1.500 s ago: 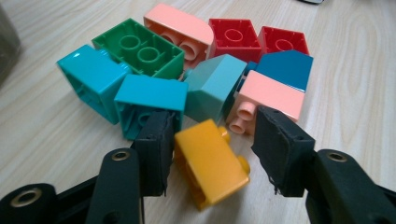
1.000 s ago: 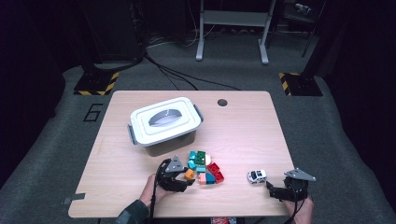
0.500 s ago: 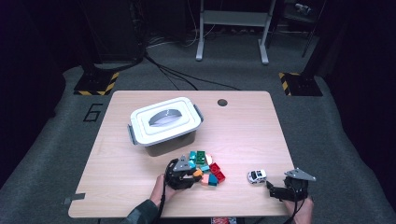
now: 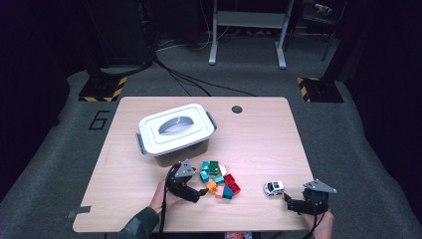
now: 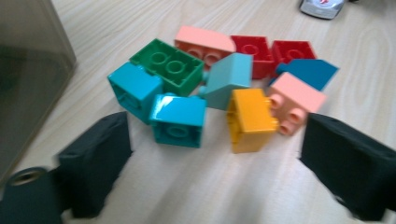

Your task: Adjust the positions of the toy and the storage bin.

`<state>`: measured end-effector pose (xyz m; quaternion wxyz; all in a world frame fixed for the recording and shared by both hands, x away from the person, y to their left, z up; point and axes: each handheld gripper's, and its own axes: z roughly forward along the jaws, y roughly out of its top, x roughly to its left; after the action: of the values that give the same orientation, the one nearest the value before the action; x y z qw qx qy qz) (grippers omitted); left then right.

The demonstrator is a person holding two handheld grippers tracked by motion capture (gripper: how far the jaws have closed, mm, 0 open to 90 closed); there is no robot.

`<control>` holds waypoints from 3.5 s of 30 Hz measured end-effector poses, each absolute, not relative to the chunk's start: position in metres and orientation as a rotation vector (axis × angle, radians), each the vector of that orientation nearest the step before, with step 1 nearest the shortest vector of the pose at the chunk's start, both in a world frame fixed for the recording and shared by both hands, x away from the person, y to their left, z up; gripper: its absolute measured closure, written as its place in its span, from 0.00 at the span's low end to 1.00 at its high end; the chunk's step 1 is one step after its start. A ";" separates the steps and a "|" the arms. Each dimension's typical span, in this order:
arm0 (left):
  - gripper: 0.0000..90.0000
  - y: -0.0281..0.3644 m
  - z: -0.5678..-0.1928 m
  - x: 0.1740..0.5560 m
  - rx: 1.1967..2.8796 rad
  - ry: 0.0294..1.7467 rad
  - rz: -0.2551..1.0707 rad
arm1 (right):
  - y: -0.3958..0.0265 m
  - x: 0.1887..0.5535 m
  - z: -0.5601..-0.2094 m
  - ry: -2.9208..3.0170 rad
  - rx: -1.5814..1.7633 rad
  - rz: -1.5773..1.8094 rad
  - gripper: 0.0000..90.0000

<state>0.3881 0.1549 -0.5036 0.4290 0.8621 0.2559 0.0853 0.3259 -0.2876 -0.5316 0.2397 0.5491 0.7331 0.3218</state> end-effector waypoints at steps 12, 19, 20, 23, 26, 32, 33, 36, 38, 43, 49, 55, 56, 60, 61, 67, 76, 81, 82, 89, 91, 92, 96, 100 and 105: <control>0.09 0.126 -0.519 0.405 2.193 0.570 0.171 | -0.288 0.326 -0.532 2.008 1.501 0.882 0.01; 0.11 0.105 -0.520 0.407 2.188 0.538 0.150 | -0.288 0.326 -0.532 2.009 1.501 0.882 0.01; 0.11 0.105 -0.519 0.406 2.194 0.532 0.150 | -0.288 0.326 -0.532 2.009 1.501 0.882 0.01; 0.12 0.110 -0.513 0.402 2.178 0.540 0.161 | -0.288 0.326 -0.532 2.010 1.500 0.883 0.01; 0.12 0.119 -0.506 0.396 2.170 0.541 0.180 | -0.288 0.326 -0.532 2.011 1.498 0.883 0.01; 0.15 0.140 -0.497 0.387 2.162 0.550 0.231 | -0.288 0.326 -0.532 2.012 1.497 0.883 0.01; 0.17 0.143 -0.498 0.388 2.164 0.562 0.226 | -0.288 0.326 -0.532 2.013 1.497 0.883 0.01; 0.26 0.149 -0.503 0.390 2.168 0.582 0.206 | -0.288 0.326 -0.532 2.012 1.497 0.883 0.01; 0.33 0.149 -0.507 0.390 2.171 0.586 0.195 | -0.288 0.326 -0.532 2.013 1.496 0.883 0.01; 0.43 0.141 -0.514 0.394 2.177 0.588 0.146 | -0.288 0.326 -0.532 2.012 1.498 0.882 0.01; 0.53 0.126 -0.517 0.399 2.176 0.565 0.108 | -0.288 0.326 -0.532 2.011 1.498 0.882 0.01; 0.52 0.110 -0.519 0.400 2.186 0.541 0.100 | -0.288 0.326 -0.532 2.011 1.498 0.883 0.01; 0.51 0.110 -0.518 0.399 2.180 0.540 0.101 | -0.288 0.326 -0.532 2.011 1.498 0.883 0.01; 0.40 0.119 -0.509 0.392 2.156 0.540 0.132 | -0.288 0.326 -0.532 2.011 1.498 0.883 0.01; 0.37 0.123 -0.506 0.391 2.146 0.550 0.144 | -0.288 0.326 -0.532 2.012 1.498 0.883 0.01; 0.22 0.138 -0.502 0.398 2.137 0.634 0.211 | -0.288 0.326 -0.532 2.011 1.497 0.884 0.01; 0.20 0.123 -0.516 0.414 2.152 0.642 0.169 | -0.288 0.326 -0.532 2.012 1.497 0.884 0.01; 0.21 0.105 -0.514 0.412 2.165 0.589 0.146 | -0.288 0.326 -0.532 2.011 1.498 0.883 0.01; 0.21 0.102 -0.514 0.411 2.167 0.583 0.139 | -0.288 0.326 -0.532 2.012 1.497 0.884 0.01; 0.20 0.103 -0.506 0.406 2.144 0.576 0.170 | -0.288 0.326 -0.532 2.011 1.498 0.883 0.01; 0.19 0.110 -0.502 0.405 2.131 0.587 0.190 | -0.288 0.326 -0.532 2.011 1.498 0.883 0.01; 0.19 0.114 -0.501 0.406 2.132 0.595 0.197 | -0.288 0.326 -0.532 2.011 1.497 0.883 0.01; 0.17 0.126 -0.501 0.412 2.114 0.658 0.200 | -0.288 0.326 -0.532 2.012 1.497 0.883 0.01; 0.15 0.130 -0.507 0.418 2.111 0.696 0.158 | -0.288 0.326 -0.532 2.012 1.496 0.883 0.01; 0.15 0.123 -0.514 0.423 2.130 0.679 0.084 | -0.288 0.326 -0.532 2.012 1.498 0.883 0.01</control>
<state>0.4227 0.1227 -0.5145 0.4370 0.8564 0.2729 0.0338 0.3259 -0.2878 -0.5316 0.2389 0.5470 0.7347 0.3225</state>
